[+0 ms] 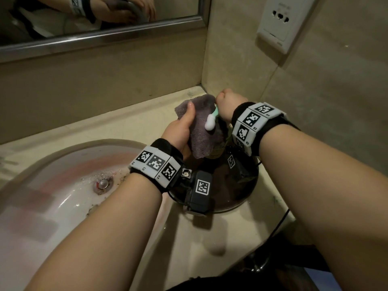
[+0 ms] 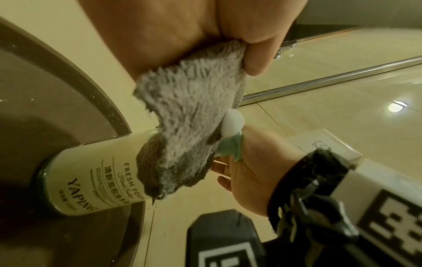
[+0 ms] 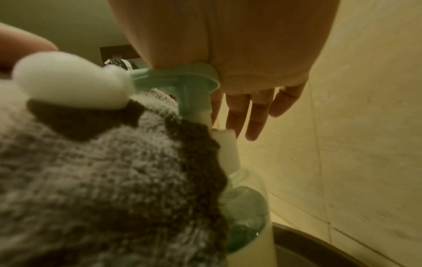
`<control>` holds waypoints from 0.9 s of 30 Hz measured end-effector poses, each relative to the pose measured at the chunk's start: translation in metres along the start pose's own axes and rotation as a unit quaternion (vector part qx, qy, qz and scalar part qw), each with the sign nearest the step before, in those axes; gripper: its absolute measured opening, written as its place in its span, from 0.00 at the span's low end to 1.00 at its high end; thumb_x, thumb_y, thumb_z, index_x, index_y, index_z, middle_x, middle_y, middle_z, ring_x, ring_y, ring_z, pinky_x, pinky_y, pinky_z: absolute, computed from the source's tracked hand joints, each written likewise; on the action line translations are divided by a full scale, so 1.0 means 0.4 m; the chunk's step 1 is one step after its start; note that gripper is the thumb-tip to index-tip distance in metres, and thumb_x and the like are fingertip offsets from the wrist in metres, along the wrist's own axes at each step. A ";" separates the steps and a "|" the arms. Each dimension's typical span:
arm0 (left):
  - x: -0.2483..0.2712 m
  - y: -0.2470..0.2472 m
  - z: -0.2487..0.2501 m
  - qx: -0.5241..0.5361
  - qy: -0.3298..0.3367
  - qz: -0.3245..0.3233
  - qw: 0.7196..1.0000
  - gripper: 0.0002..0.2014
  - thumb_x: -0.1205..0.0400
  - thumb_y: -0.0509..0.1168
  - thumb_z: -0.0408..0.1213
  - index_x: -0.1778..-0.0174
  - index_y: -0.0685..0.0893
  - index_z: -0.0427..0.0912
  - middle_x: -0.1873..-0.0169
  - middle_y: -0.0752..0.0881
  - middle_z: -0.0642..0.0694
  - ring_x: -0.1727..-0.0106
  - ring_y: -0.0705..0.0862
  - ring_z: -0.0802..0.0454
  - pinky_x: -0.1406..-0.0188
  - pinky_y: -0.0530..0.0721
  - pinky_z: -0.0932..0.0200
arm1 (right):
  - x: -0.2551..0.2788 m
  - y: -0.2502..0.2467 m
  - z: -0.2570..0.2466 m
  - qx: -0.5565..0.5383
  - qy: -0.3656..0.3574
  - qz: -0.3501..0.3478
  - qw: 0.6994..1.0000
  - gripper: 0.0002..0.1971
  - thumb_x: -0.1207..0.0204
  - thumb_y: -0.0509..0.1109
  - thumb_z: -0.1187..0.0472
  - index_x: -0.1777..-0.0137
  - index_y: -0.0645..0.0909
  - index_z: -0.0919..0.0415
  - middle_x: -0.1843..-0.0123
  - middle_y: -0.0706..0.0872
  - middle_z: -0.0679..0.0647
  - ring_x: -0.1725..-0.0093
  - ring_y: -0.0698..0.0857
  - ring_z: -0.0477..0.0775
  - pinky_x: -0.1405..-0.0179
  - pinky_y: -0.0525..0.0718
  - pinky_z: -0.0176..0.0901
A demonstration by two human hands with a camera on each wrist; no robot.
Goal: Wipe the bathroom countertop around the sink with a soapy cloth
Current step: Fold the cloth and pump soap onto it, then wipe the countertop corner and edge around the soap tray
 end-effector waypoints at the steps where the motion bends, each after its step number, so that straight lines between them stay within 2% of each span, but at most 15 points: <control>1: -0.001 -0.001 0.000 0.000 -0.001 0.001 1.000 0.25 0.15 0.55 0.53 0.44 0.82 0.33 0.39 0.85 0.32 0.37 0.84 0.38 0.31 0.79 0.44 | 0.003 0.000 0.003 -0.002 0.005 0.002 1.000 0.18 0.16 0.48 0.60 0.30 0.71 0.62 0.31 0.78 0.63 0.29 0.76 0.65 0.26 0.68 0.59; 5: 0.001 -0.004 0.005 -0.003 -0.003 0.022 1.000 0.26 0.16 0.56 0.54 0.42 0.82 0.31 0.40 0.86 0.31 0.38 0.85 0.38 0.32 0.80 0.44 | -0.001 0.005 0.010 0.020 0.000 0.005 1.000 0.18 0.16 0.48 0.59 0.31 0.72 0.59 0.31 0.78 0.60 0.30 0.75 0.64 0.25 0.65 0.61; 7: 0.010 -0.007 0.010 0.000 -0.001 0.030 1.000 0.25 0.16 0.56 0.53 0.45 0.82 0.31 0.44 0.87 0.32 0.42 0.87 0.39 0.37 0.83 0.47 | -0.003 0.006 0.010 0.033 -0.009 0.005 0.999 0.18 0.15 0.48 0.59 0.32 0.72 0.59 0.32 0.79 0.61 0.30 0.76 0.64 0.26 0.66 0.61; 9: 0.021 -0.011 0.018 0.024 0.003 0.028 0.999 0.26 0.15 0.55 0.53 0.43 0.81 0.30 0.46 0.87 0.34 0.45 0.87 0.41 0.40 0.85 0.49 | 0.007 -0.001 0.006 0.041 -0.017 -0.003 0.999 0.18 0.15 0.48 0.60 0.31 0.72 0.62 0.31 0.78 0.62 0.30 0.76 0.64 0.26 0.68 0.58; 11: 0.032 -0.022 0.024 0.062 -0.001 0.016 0.998 0.29 0.15 0.53 0.54 0.37 0.79 0.29 0.43 0.86 0.32 0.41 0.86 0.39 0.38 0.83 0.47 | 0.018 -0.009 -0.002 0.051 -0.023 -0.015 0.998 0.18 0.14 0.49 0.64 0.30 0.72 0.66 0.30 0.77 0.64 0.30 0.76 0.65 0.28 0.71 0.53; 12: 0.042 -0.027 0.030 0.081 -0.002 0.008 0.997 0.29 0.14 0.52 0.55 0.38 0.80 0.30 0.42 0.86 0.32 0.40 0.86 0.39 0.38 0.83 0.46 | 0.022 -0.017 -0.006 0.062 -0.028 -0.008 0.998 0.18 0.14 0.49 0.64 0.29 0.72 0.67 0.29 0.77 0.65 0.30 0.76 0.65 0.28 0.72 0.52; 14: 0.067 -0.038 0.046 0.107 -0.001 -0.004 0.994 0.29 0.14 0.49 0.56 0.42 0.81 0.32 0.44 0.86 0.33 0.42 0.85 0.40 0.39 0.82 0.46 | 0.033 -0.040 -0.014 0.091 -0.035 0.009 0.995 0.19 0.13 0.48 0.58 0.30 0.73 0.64 0.29 0.77 0.65 0.29 0.76 0.65 0.27 0.71 0.56; 16: 0.087 -0.052 0.055 0.129 -0.001 -0.017 0.992 0.30 0.14 0.47 0.57 0.43 0.81 0.33 0.47 0.87 0.34 0.46 0.87 0.41 0.44 0.85 0.47 | 0.032 -0.061 -0.015 0.102 -0.043 0.032 0.993 0.23 0.14 0.46 0.49 0.30 0.74 0.59 0.30 0.78 0.63 0.30 0.75 0.65 0.26 0.69 0.59; 17: 0.123 -0.078 0.074 0.137 0.019 -0.022 0.990 0.31 0.14 0.45 0.57 0.43 0.81 0.33 0.50 0.89 0.34 0.49 0.89 0.41 0.48 0.87 0.47 | 0.058 -0.070 -0.051 0.099 -0.063 0.051 0.992 0.24 0.15 0.45 0.46 0.30 0.74 0.57 0.31 0.79 0.62 0.30 0.76 0.64 0.27 0.69 0.59; 19: 0.136 -0.078 0.088 0.153 0.014 -0.045 0.987 0.32 0.14 0.43 0.58 0.46 0.82 0.33 0.56 0.91 0.35 0.58 0.92 0.42 0.57 0.89 0.47 | 0.066 -0.101 -0.057 0.049 -0.080 0.053 0.994 0.27 0.15 0.45 0.43 0.28 0.73 0.58 0.30 0.79 0.61 0.30 0.77 0.62 0.29 0.70 0.55; 22: 0.197 -0.117 0.122 0.162 0.049 -0.063 0.984 0.34 0.14 0.39 0.59 0.42 0.80 0.34 0.55 0.91 0.34 0.57 0.92 0.41 0.58 0.89 0.44 | 0.126 -0.109 -0.124 -0.023 -0.149 0.005 0.989 0.29 0.14 0.44 0.44 0.26 0.73 0.61 0.29 0.81 0.58 0.29 0.77 0.58 0.30 0.71 0.48; 24: 0.205 -0.116 0.131 0.166 0.041 -0.078 0.982 0.35 0.15 0.39 0.60 0.43 0.80 0.33 0.55 0.91 0.33 0.57 0.92 0.41 0.58 0.89 0.44 | 0.133 -0.104 -0.135 -0.081 -0.155 -0.047 0.984 0.30 0.14 0.45 0.43 0.27 0.74 0.62 0.34 0.85 0.57 0.31 0.79 0.57 0.29 0.71 0.46; 26: 0.214 -0.116 0.136 0.165 0.038 -0.077 0.983 0.36 0.15 0.40 0.61 0.43 0.80 0.33 0.53 0.90 0.32 0.54 0.91 0.39 0.55 0.89 0.44 | 0.138 -0.077 -0.138 -0.171 -0.143 -0.117 0.968 0.27 0.15 0.49 0.44 0.32 0.77 0.63 0.46 0.88 0.57 0.40 0.84 0.57 0.30 0.74 0.47; 27: 0.226 -0.120 0.140 0.165 0.041 -0.075 0.983 0.36 0.15 0.40 0.61 0.43 0.80 0.33 0.52 0.90 0.32 0.53 0.91 0.39 0.53 0.88 0.44 | 0.142 -0.062 -0.141 -0.205 -0.131 -0.157 0.957 0.24 0.15 0.50 0.44 0.40 0.81 0.60 0.56 0.88 0.54 0.48 0.84 0.54 0.35 0.76 0.47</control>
Point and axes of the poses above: each hand's wrist, its own x-axis away from the middle knuckle, its own y-axis out of the palm, z = x × y, the point moved 3 cm from there along -x, towards the middle knuckle
